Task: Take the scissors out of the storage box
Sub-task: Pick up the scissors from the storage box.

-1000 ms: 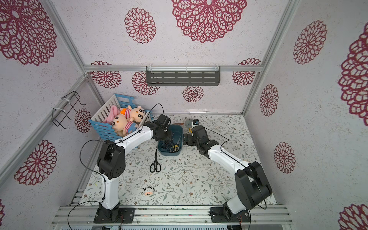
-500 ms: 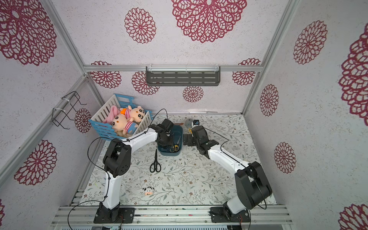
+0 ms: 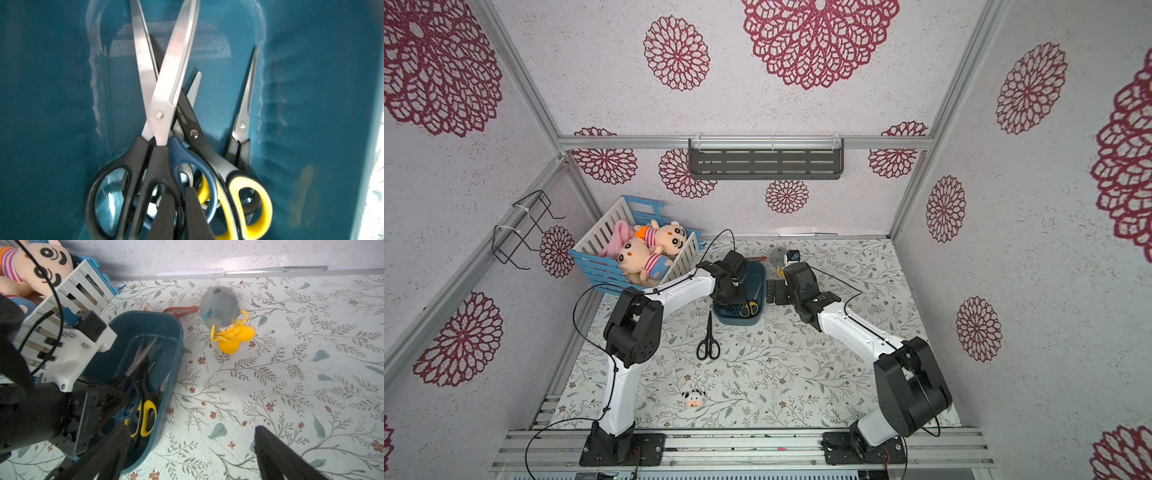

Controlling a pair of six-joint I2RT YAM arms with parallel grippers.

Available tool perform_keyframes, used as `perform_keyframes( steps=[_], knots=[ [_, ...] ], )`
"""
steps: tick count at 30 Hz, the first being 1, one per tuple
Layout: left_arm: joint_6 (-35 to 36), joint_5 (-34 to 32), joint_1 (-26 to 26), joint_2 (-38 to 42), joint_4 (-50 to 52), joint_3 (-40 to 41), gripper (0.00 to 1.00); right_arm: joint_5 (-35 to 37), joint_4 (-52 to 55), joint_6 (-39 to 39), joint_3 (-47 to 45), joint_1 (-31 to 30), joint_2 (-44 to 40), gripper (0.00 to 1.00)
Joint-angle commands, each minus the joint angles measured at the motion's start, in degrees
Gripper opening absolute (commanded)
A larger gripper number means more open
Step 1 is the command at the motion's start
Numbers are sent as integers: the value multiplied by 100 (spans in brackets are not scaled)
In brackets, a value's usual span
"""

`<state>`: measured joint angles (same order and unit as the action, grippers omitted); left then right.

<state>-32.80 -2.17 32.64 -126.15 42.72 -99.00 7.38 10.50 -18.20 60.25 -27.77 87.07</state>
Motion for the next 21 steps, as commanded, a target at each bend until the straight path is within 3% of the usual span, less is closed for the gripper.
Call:
perform_keyframes(
  steps=[1,15,21],
  knots=[
    [-7,7,5,-34,-1,-34,0,-17,-66,-35,88,-9,-78,99],
    [-322,110,-27,1606,-272,98,0,-444,-127,-381,499,-31,569,95],
    [-895,156,5,2416,-450,820,0,-659,-27,-536,1164,-79,1406,79]
  ],
)
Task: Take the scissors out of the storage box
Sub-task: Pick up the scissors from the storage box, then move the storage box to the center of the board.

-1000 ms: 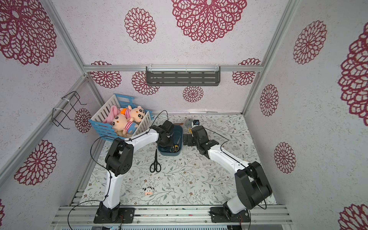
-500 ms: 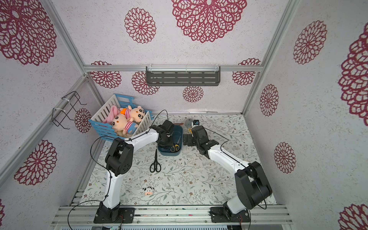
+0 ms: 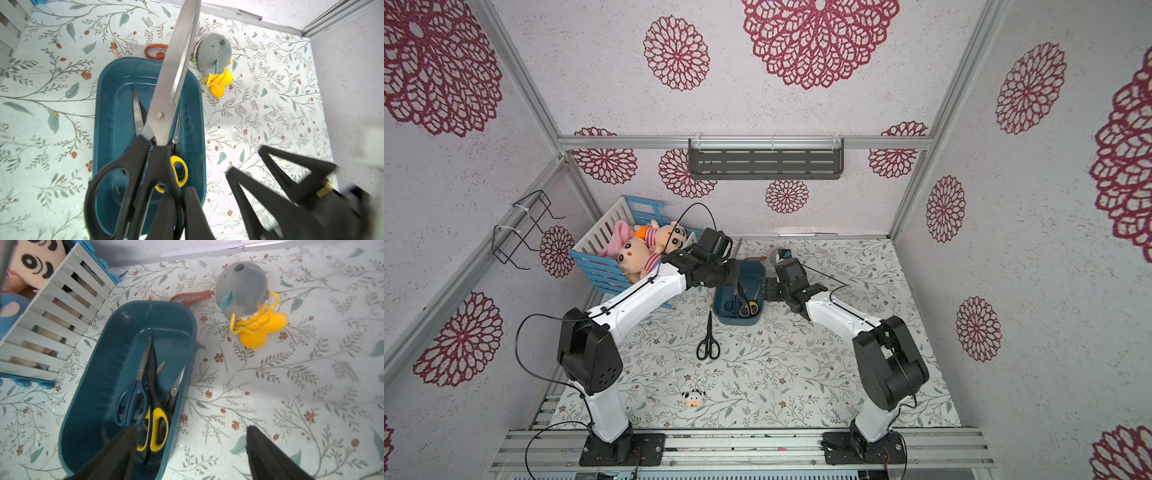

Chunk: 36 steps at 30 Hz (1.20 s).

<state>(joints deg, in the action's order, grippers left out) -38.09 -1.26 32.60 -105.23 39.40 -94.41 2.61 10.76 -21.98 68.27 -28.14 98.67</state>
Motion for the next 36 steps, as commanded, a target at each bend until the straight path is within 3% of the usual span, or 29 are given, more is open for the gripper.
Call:
perform_keyframes(
  steps=[1,8,13,19,28,36],
  knots=[
    [-464,47,47,527,-197,567,0,-227,-25,-162,464,-38,412,73],
    [-821,-317,528,1406,-182,1480,0,-224,176,-125,926,-38,1186,47],
    [-1157,-550,906,1710,-209,1887,0,-221,232,-116,1265,-31,1591,39],
    [-1474,-750,1180,1934,-197,2252,0,-213,266,-274,1653,-17,1963,21],
    [-1938,-984,1438,2037,-106,2606,0,99,688,-579,2929,35,2695,3],
    [-2332,-869,1860,1365,-263,2388,0,356,1185,-653,4177,161,3365,0]
  ],
)
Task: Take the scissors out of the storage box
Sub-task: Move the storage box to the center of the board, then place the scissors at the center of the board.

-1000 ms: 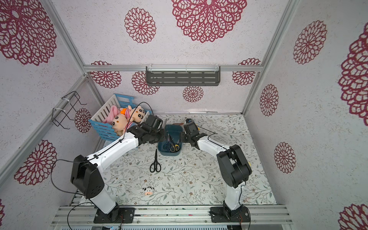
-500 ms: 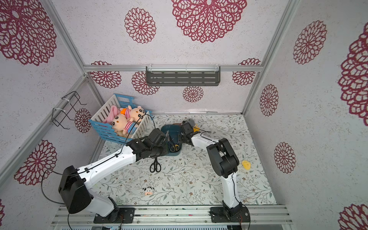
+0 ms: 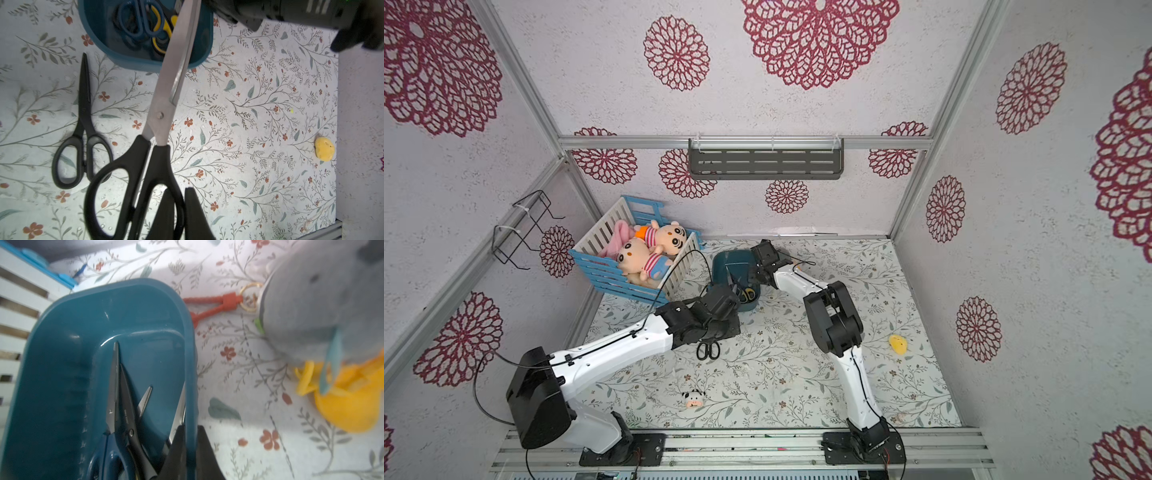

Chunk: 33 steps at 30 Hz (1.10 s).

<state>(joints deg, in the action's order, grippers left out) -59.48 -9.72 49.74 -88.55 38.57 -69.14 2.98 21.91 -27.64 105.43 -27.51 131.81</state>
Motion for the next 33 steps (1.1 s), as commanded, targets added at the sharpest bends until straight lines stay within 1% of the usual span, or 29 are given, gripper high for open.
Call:
perform_keyframes(
  steps=[1,4,6,9,11,15,19,23,28,33],
  knots=[
    [-231,-13,177,-435,-199,-205,0,325,99,-62,559,103,104,2],
    [-366,-11,228,-711,-344,-315,0,200,125,53,663,123,148,12],
    [-493,-40,230,-792,-411,-314,0,170,10,91,452,121,-36,27],
    [-641,-83,230,-863,-444,-294,0,109,-430,118,-181,123,-631,42],
    [-737,-69,234,-903,-539,-201,0,86,-705,178,-570,125,-1098,47],
    [-974,86,230,-1171,-874,-56,0,99,-879,309,-1087,124,-1862,52],
    [-1271,200,238,-1518,-1119,-23,0,186,-947,432,-1689,123,-2580,53],
    [-1412,154,235,-1746,-1225,15,0,241,-954,521,-2210,157,-3118,54],
    [-1529,43,234,-1867,-1140,57,0,177,-960,542,-2662,224,-3578,54],
    [-1712,29,247,-1784,-1060,288,0,141,-927,542,-2781,240,-3776,55]
  ],
)
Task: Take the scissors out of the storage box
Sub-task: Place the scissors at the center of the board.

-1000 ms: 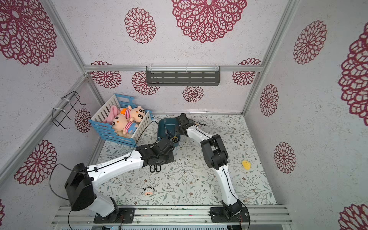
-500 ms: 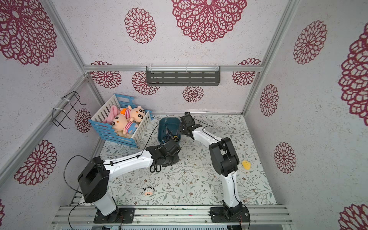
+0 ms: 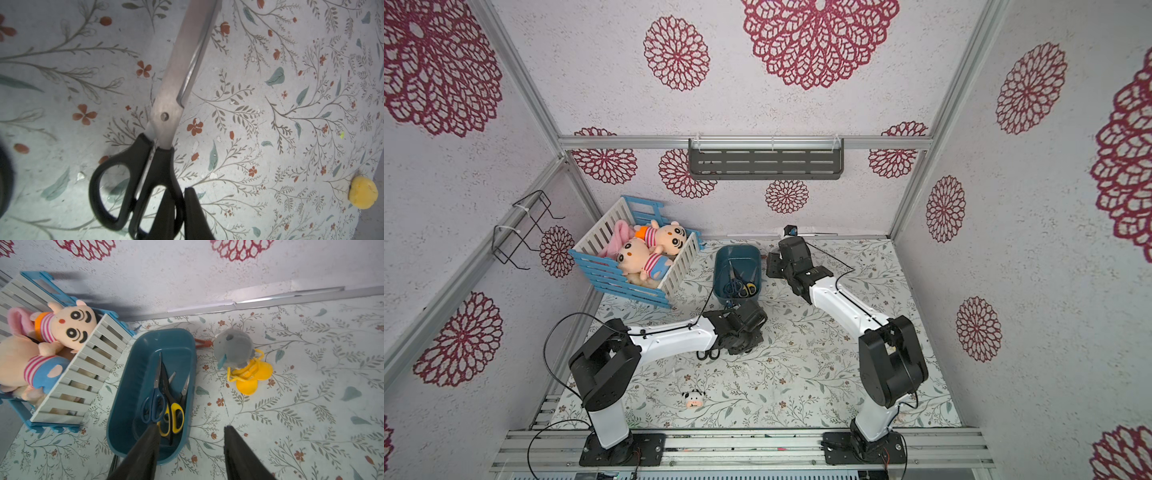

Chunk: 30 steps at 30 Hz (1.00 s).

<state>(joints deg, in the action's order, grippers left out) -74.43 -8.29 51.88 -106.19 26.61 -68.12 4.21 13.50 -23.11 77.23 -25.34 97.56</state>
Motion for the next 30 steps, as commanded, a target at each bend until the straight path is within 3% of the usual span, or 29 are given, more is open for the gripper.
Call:
perform_keyframes(
  steps=[1,13,19,24,30],
  knots=[
    [-249,-124,32,0,150,246,0,11,-79,88,49,25,-367,55],
    [-120,-143,-20,-52,169,345,0,-113,-86,53,33,24,-491,56],
    [-41,-173,-85,-83,136,299,32,-157,-69,55,1,22,-534,56],
    [153,-335,-152,242,214,212,35,-186,-71,61,-64,21,-562,56],
    [789,-451,-261,961,617,-456,35,-266,-40,90,-62,27,-577,56]
  ],
)
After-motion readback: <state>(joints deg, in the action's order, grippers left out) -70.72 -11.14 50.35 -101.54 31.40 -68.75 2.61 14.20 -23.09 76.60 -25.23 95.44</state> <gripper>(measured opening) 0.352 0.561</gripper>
